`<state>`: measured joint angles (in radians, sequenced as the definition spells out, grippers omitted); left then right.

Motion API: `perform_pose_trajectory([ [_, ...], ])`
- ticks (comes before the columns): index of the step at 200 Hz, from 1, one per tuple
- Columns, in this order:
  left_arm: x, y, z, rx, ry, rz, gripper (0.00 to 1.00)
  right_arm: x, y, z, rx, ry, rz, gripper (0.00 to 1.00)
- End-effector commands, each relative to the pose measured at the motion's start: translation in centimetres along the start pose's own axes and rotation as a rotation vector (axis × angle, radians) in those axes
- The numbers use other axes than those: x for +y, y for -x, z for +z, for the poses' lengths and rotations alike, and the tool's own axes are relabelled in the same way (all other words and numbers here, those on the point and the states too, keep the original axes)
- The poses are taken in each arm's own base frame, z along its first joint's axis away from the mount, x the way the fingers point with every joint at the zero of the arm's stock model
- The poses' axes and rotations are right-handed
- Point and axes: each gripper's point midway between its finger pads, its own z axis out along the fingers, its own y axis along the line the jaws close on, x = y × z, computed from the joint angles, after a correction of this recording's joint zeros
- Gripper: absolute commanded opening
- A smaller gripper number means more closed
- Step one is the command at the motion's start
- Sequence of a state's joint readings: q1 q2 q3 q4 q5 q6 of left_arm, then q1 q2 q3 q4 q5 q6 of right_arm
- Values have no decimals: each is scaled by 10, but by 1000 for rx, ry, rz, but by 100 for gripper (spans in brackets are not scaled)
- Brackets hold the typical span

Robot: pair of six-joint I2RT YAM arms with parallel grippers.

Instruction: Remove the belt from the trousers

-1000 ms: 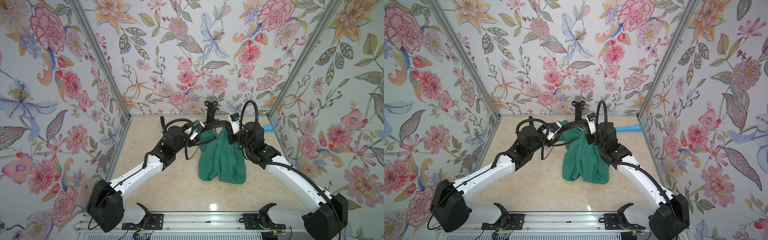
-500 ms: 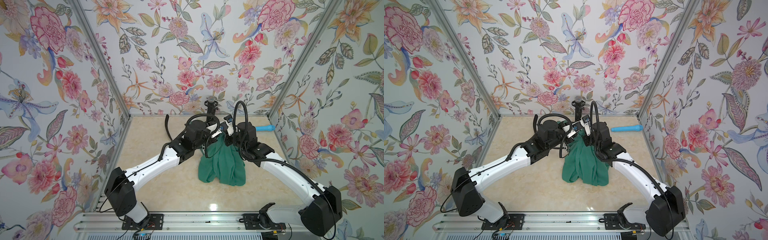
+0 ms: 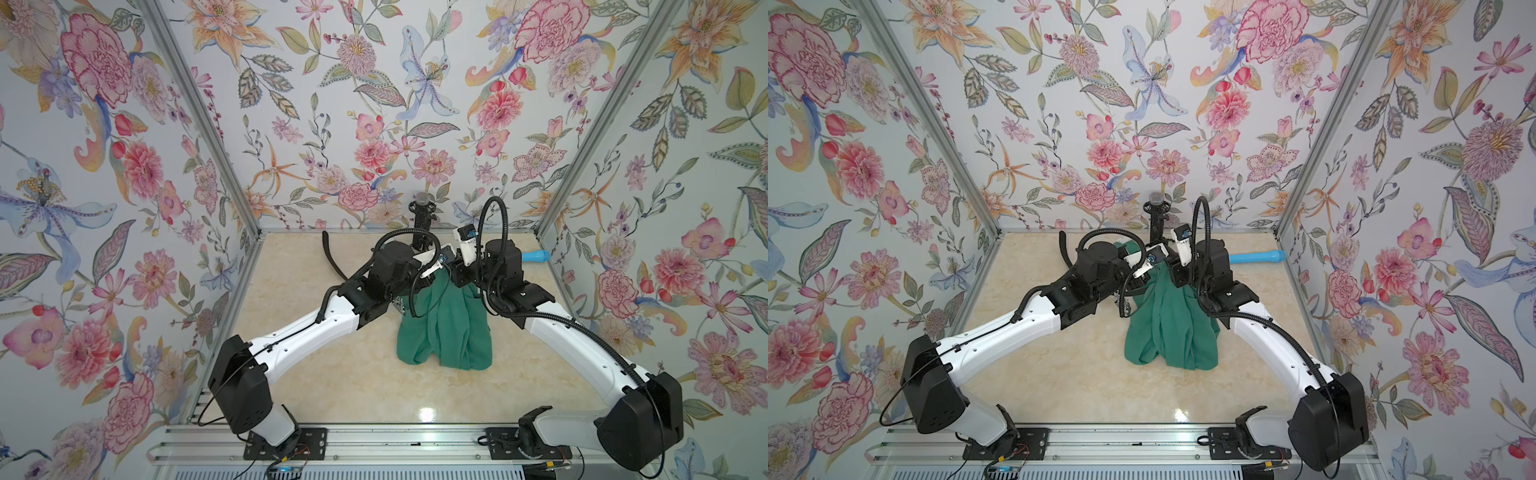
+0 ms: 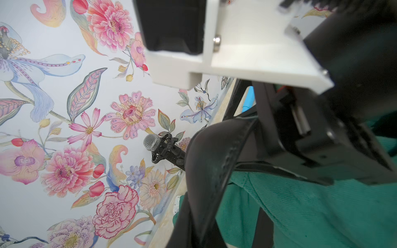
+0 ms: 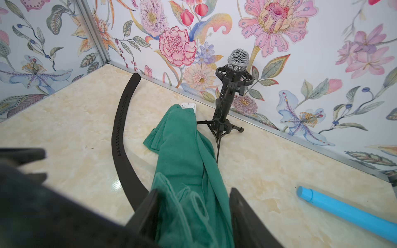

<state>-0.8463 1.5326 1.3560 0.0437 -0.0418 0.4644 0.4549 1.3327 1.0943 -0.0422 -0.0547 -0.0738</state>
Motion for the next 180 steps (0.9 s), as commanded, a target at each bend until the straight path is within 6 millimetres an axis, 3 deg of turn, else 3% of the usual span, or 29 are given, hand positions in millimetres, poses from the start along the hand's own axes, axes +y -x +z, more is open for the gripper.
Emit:
perform_pose_trajectory([
  [1, 52, 65, -63, -226, 111, -23, 0, -30, -12, 18, 29, -98, 46, 57],
  [23, 72, 68, -91, -268, 160, -32, 0, -37, -41, 26, 89, -135, 69, 50],
  [55, 103, 47, -125, -319, 231, -107, 0, -48, -72, 30, 157, -146, 123, 47],
  [93, 107, 20, -140, -339, 254, -174, 0, -60, -86, 30, 187, -146, 192, 39],
  [114, 96, -1, -131, -302, 234, -192, 0, -53, -66, 25, 141, -102, 190, 23],
  [138, 75, -32, -110, -233, 199, -200, 0, -45, -24, 10, 37, -74, 145, 8],
  [160, 57, -58, -94, -188, 175, -218, 1, -49, 15, -13, -68, -108, 105, 2],
  [180, 44, -68, -82, -181, 134, -243, 6, -57, 45, -33, -147, -155, 77, 0],
])
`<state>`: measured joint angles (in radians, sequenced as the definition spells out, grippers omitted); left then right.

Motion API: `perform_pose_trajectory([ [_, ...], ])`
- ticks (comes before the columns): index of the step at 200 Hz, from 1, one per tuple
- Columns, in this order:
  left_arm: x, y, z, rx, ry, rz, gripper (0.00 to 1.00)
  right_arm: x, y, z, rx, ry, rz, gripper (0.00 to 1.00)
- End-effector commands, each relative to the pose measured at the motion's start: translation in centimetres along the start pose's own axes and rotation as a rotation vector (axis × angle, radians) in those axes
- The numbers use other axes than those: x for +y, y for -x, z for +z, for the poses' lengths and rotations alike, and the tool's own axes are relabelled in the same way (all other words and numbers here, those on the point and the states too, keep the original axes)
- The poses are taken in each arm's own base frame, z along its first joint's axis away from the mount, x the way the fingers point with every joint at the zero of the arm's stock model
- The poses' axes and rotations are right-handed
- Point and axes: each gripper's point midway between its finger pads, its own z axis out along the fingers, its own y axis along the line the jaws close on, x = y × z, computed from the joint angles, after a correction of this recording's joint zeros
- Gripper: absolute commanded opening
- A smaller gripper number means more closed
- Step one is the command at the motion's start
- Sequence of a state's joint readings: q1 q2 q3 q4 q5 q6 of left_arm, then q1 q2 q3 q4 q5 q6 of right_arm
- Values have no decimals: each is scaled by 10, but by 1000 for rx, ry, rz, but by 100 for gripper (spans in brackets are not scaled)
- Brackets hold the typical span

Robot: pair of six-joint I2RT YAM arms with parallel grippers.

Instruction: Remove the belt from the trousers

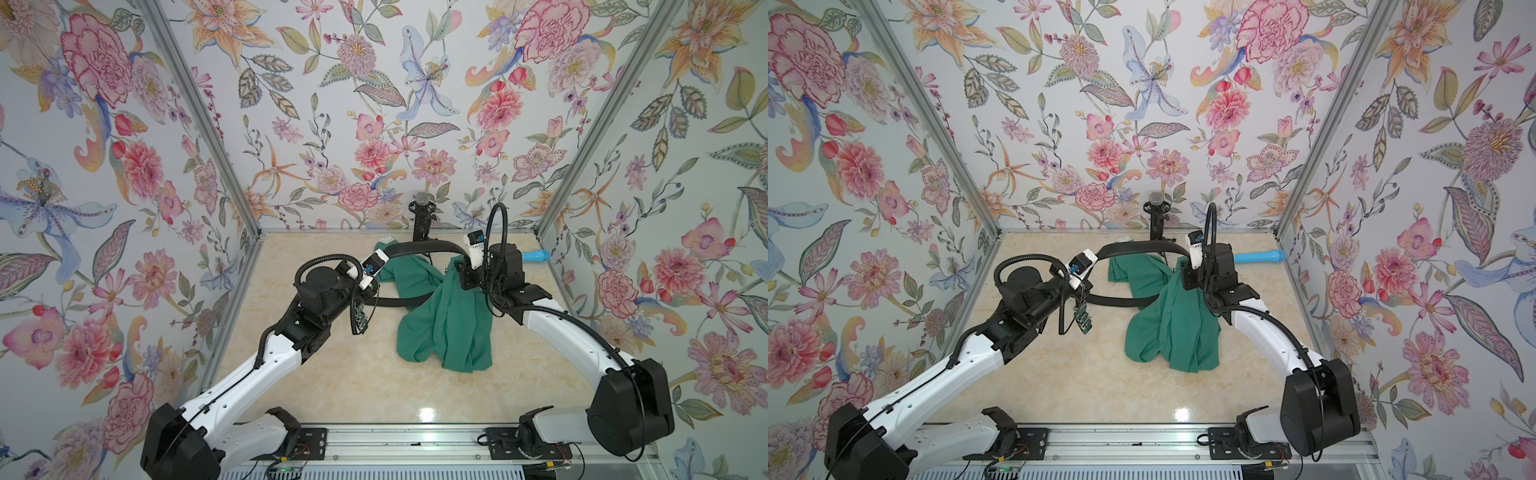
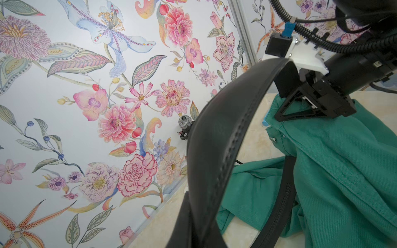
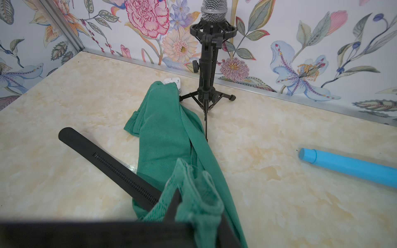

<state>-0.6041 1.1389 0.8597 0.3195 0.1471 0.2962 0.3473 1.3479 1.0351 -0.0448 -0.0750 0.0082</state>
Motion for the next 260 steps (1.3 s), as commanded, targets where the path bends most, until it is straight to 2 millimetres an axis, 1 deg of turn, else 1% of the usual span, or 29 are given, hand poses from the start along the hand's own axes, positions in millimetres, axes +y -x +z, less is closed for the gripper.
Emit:
perform_pose_trajectory([
  [1, -3, 2, 8, -61, -9, -42, 6, -8, 83, -45, -233, -67, -42, 0],
  [13, -10, -6, 15, -52, -31, -55, 10, -11, 97, -57, -274, -84, -51, 0],
  [23, -16, -11, 21, -44, -54, -67, 18, -11, 104, -63, -295, -92, -57, 0],
  [36, -22, -18, 29, -35, -77, -84, 20, -11, 109, -70, -313, -94, -62, 0],
  [59, -30, -20, 41, -32, -110, -101, 24, -7, 105, -71, -309, -89, -74, 0],
  [78, -33, -14, 48, -39, -123, -89, 27, -5, 100, -68, -298, -80, -71, 0],
  [114, -45, 10, 64, -35, -153, -36, 37, 1, 98, -64, -288, -61, -75, 0],
  [143, -65, 40, 83, -15, -169, 38, 47, 12, 91, -54, -251, -36, -106, 0],
  [168, -78, 67, 95, -35, -176, 72, 49, 24, 83, -46, -221, -11, -125, 0],
  [176, -78, 76, 97, -43, -173, 81, 49, 27, 81, -45, -213, -3, -130, 0],
  [182, -77, 88, 96, -59, -167, 89, 49, 29, 79, -44, -207, 2, -135, 0],
  [183, -81, 82, 100, -45, -175, 93, 49, 30, 79, -43, -207, 3, -136, 0],
  [185, -84, 79, 104, -36, -179, 97, 50, 30, 79, -44, -207, 4, -136, 0],
  [188, -87, 79, 106, -32, -183, 104, 50, 31, 79, -43, -206, 5, -138, 0],
  [201, -90, 90, 110, -38, -187, 126, 50, 34, 77, -42, -200, 11, -143, 0],
  [208, -93, 92, 112, -35, -193, 138, 49, 34, 77, -42, -200, 11, -142, 0],
  [216, -95, 94, 115, -28, -200, 147, 45, 34, 76, -41, -196, 10, -139, 0],
  [224, -96, 95, 116, -15, -207, 148, 36, 33, 75, -40, -194, 8, -137, 0],
  [234, -96, 98, 116, -7, -227, 147, 21, 32, 73, -40, -189, 4, -134, 1],
  [245, -95, 104, 111, -12, -241, 143, 7, 28, 69, -37, -180, -8, -124, 1],
  [251, -94, 107, 108, -18, -242, 140, 1, 25, 67, -34, -174, -14, -113, 3],
  [254, -93, 109, 107, -24, -241, 139, 0, 24, 65, -33, -171, -17, -107, 5],
  [260, -90, 112, 103, -35, -236, 138, 0, 21, 62, -29, -164, -21, -92, 11],
])
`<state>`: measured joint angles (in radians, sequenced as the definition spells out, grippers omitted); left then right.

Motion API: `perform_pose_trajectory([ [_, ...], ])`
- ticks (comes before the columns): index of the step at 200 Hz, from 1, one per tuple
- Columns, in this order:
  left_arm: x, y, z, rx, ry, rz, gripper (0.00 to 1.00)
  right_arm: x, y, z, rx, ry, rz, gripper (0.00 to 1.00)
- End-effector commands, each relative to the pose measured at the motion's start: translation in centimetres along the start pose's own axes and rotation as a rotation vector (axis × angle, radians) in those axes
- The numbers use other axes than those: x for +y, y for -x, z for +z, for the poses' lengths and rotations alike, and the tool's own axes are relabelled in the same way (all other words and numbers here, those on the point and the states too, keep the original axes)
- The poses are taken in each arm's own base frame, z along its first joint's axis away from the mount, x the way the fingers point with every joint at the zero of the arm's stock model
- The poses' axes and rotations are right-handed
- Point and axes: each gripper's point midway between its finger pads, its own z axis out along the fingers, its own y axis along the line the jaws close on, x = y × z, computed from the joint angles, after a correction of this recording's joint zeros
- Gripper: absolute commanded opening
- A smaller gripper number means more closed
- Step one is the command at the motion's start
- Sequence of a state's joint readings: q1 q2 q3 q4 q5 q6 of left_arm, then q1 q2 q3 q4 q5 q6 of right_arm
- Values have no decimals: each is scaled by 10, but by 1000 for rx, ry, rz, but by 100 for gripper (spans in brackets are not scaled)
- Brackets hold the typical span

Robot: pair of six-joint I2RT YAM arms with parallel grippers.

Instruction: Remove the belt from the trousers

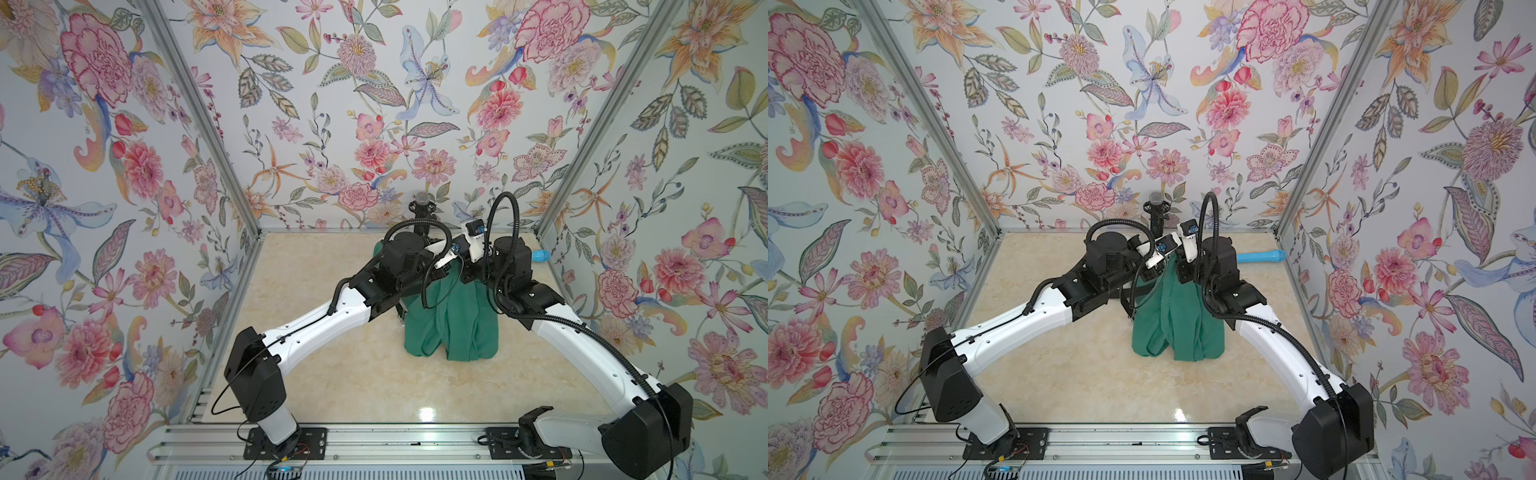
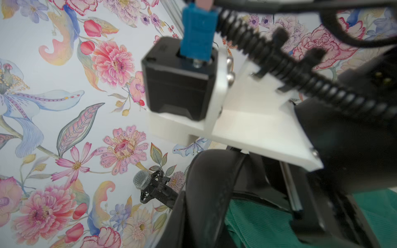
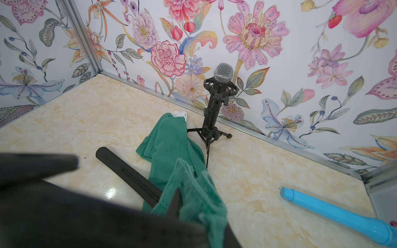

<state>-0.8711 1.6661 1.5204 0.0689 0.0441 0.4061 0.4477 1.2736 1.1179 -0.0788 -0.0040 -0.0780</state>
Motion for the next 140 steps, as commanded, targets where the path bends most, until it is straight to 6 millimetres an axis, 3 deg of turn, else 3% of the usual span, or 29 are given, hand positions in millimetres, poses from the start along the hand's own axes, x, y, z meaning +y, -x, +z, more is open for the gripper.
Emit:
perform_pose_trajectory([
  [1, 1, 28, -18, -54, -32, 8, 0, -15, 7, 6, -38, -46, 36, 13],
  [19, 7, 36, -31, -90, -11, 6, 0, -22, -10, 18, -14, -57, 75, 34],
  [24, 16, 49, -46, -126, 8, 3, 0, -24, -15, 22, -3, -59, 84, 36],
  [55, 40, 65, -90, -267, 37, -82, 0, -56, -70, 46, 120, -136, 159, 37],
  [71, 61, 60, -116, -345, 61, -164, 0, -69, -95, 51, 173, -140, 210, 37],
  [101, 87, 8, -143, -364, 134, -285, 0, -63, -109, 55, 202, -84, 230, 36],
  [140, 79, -65, -143, -310, 173, -353, 0, -58, -79, 51, 136, -54, 215, 13],
])
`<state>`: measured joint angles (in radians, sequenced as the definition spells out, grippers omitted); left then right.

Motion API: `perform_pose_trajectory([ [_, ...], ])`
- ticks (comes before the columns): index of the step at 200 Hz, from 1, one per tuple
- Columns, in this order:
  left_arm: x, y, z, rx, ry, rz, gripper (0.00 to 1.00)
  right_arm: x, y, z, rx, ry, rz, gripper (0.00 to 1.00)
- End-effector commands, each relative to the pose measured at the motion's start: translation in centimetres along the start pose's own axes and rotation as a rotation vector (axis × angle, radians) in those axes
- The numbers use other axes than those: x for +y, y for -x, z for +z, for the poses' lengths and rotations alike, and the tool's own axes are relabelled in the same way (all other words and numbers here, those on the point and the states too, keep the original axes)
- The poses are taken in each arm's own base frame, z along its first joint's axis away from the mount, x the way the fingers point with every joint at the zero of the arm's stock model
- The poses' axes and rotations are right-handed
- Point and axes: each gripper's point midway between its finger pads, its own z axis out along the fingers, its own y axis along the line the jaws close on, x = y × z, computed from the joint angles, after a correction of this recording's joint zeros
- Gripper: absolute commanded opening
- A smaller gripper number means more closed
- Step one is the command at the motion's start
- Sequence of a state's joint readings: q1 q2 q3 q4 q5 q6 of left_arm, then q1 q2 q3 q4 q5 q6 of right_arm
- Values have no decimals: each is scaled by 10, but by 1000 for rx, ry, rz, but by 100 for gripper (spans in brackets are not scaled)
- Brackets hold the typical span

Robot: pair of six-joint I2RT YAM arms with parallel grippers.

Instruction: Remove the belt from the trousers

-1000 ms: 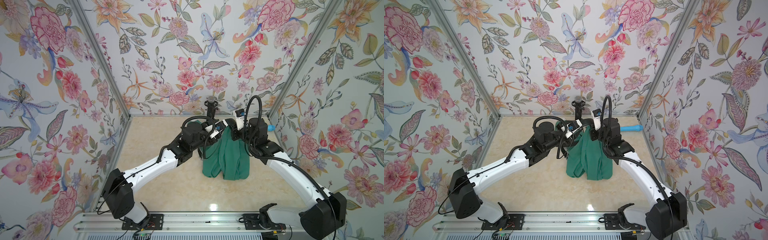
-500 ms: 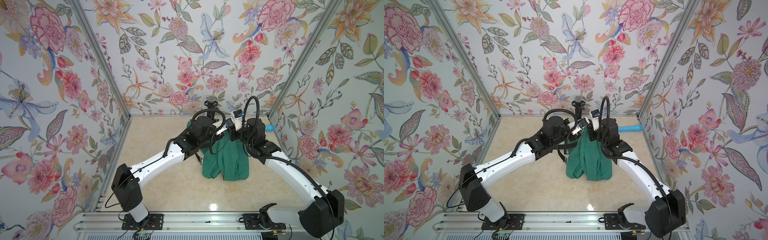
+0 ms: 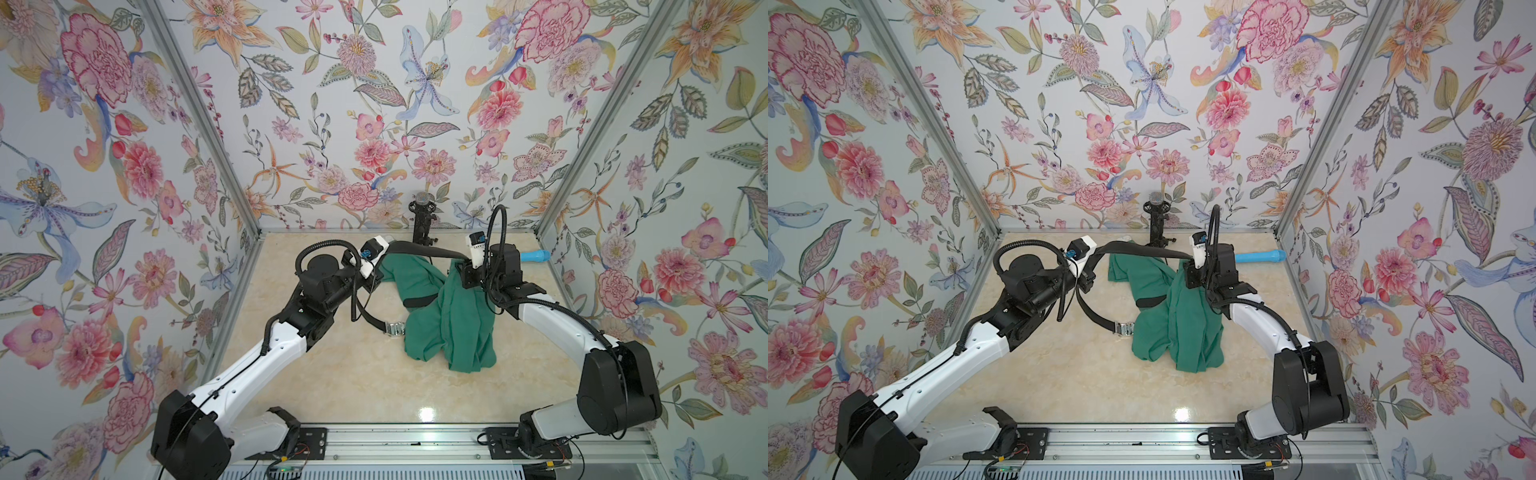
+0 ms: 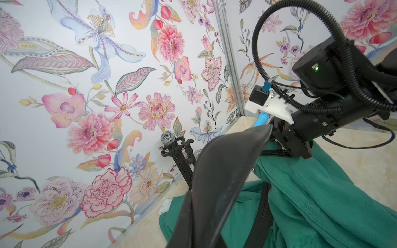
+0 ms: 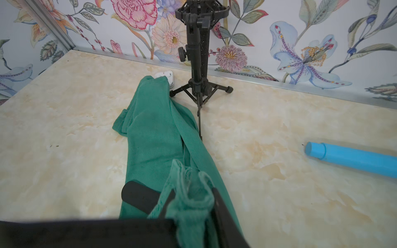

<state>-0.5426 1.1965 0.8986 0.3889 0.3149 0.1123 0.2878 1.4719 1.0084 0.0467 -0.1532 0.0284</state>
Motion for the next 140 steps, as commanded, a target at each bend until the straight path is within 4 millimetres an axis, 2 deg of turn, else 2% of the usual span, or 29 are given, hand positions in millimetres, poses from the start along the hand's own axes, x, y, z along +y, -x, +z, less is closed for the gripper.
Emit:
perform_pose_trajectory([
  [1, 13, 23, -15, -183, 26, -61, 0, -15, 21, -10, -48, -52, 35, 13],
  [29, 14, -23, -12, -110, 65, -50, 0, -9, 55, -30, -134, -66, 3, 2],
  [36, 14, -32, -11, -89, 73, -45, 8, -6, 62, -36, -155, -72, -13, 1],
  [50, 11, -40, -6, -50, 58, -49, 38, -3, 72, -45, -184, -97, -61, 0],
  [59, 9, -38, -2, -30, 33, -51, 52, -2, 73, -48, -187, -118, -95, 0],
  [71, 6, -28, 5, -14, 16, -33, 61, -5, 69, -48, -175, -150, -126, 0],
  [95, -3, -13, 23, 36, 7, 66, 66, -7, 57, -45, -144, -165, -133, 0],
  [140, -37, 12, 64, 96, -66, 180, 67, 10, 50, -43, -109, -163, -198, 0],
])
